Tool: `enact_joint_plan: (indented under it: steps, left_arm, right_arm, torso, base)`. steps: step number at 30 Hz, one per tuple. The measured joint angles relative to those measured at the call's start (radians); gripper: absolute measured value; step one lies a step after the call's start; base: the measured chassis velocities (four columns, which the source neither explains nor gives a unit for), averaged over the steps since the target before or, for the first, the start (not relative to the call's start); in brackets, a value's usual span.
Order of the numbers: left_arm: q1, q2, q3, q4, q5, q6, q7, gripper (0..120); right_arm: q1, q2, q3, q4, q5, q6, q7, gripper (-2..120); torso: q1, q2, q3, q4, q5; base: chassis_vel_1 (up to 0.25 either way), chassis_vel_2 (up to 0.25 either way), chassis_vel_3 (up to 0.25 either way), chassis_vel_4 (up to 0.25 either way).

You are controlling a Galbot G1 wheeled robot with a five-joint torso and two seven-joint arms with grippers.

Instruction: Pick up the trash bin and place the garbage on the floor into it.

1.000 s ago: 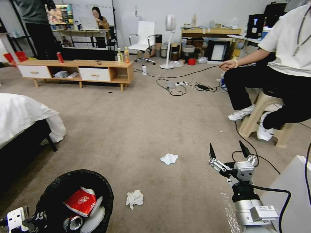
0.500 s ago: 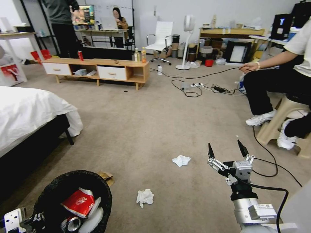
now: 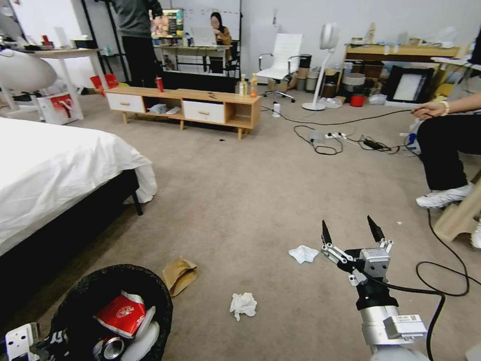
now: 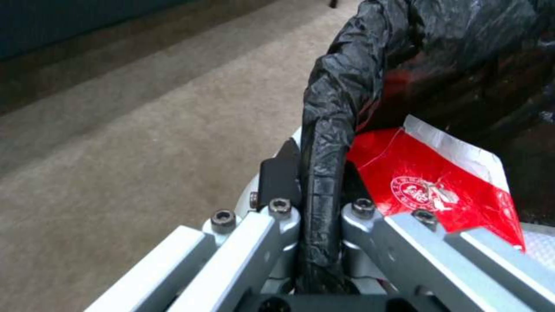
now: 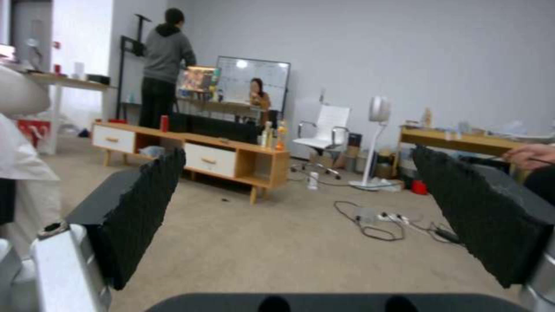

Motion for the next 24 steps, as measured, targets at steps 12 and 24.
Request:
enact_joint_plan:
  steps: [12, 24]
  left_arm:
    - [0.001, 0.002, -0.001, 0.000, -0.001, 0.000, -0.001, 3]
    - [0.000, 0.005, -0.003, 0.002, -0.003, 0.000, -0.001, 3]
  right_arm:
    - [0.003, 0.012, -0.003, -0.002, -0.004, 0.001, 0.001, 100]
    - [0.007, 0.020, -0.005, -0.008, -0.007, 0.002, 0.001, 100]
  torso:
    - [0.000, 0.000, 0.000, -0.0001, 0.0000]
    - [0.000, 0.000, 0.000, 0.0000, 0.0000]
  base:
    - [0.057, 0.053, 0.050, 0.053]
    - [0.066, 0.062, 0.070, 0.068]
